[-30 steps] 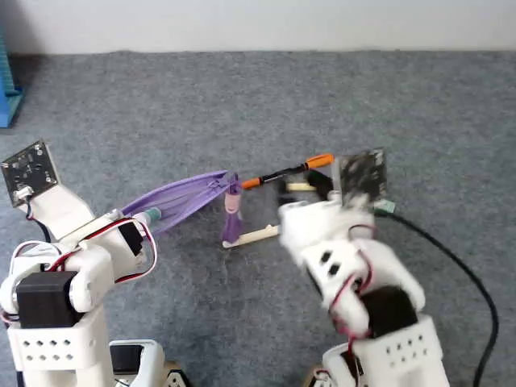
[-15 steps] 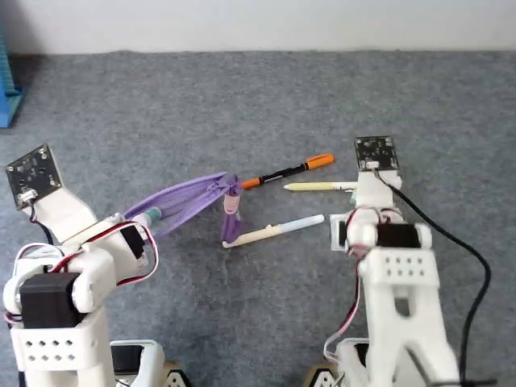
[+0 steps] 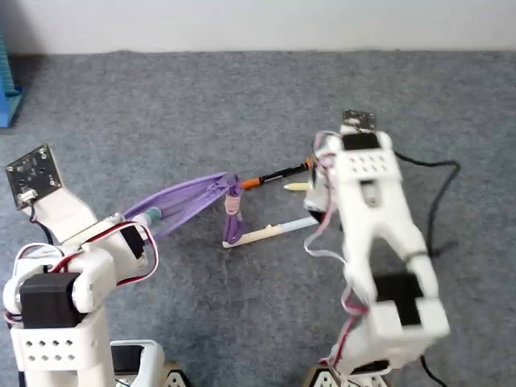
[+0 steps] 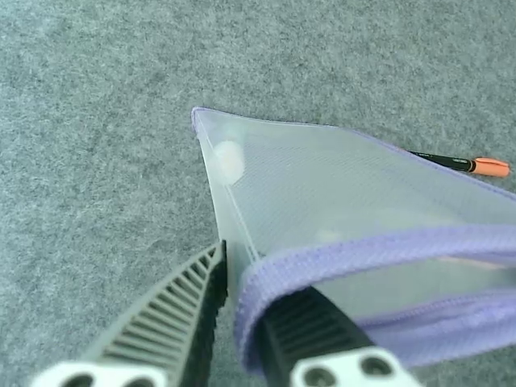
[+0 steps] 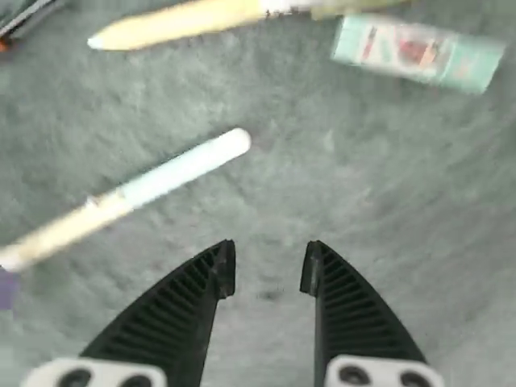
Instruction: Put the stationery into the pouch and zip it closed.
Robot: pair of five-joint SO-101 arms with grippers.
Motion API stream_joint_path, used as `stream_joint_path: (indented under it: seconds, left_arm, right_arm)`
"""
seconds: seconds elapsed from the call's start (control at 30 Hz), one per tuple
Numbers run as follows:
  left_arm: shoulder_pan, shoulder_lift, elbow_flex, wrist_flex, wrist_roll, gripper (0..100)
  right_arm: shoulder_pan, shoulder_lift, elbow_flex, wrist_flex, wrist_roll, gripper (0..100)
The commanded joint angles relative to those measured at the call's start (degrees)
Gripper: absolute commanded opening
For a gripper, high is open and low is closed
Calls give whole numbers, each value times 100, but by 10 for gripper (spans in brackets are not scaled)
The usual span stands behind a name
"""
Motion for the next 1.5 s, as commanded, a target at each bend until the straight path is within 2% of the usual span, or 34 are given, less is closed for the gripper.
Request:
stream_joint_path:
  seconds: [0.0,0.2,0.6,0.83,1.47]
  left_arm:
    - [-35,62,-40,-18,53,12]
    - [-35,62,-40,-18,53,12]
    - [-35,62,-31,-26,53,12]
    - [-35,62,-31,-26,53,12]
    - [-35,62,-40,-26,53,12]
  right_arm:
    - [-163,875,-1407,382,-914,140]
    - [-171,1991,-2444,426,-1451,140]
    - [-769,2237,-2488,101,-1934,140]
    - [-760,2563,-2488,-75,-1969,140]
    - [-681,2844,-2470,901,-1969,137]
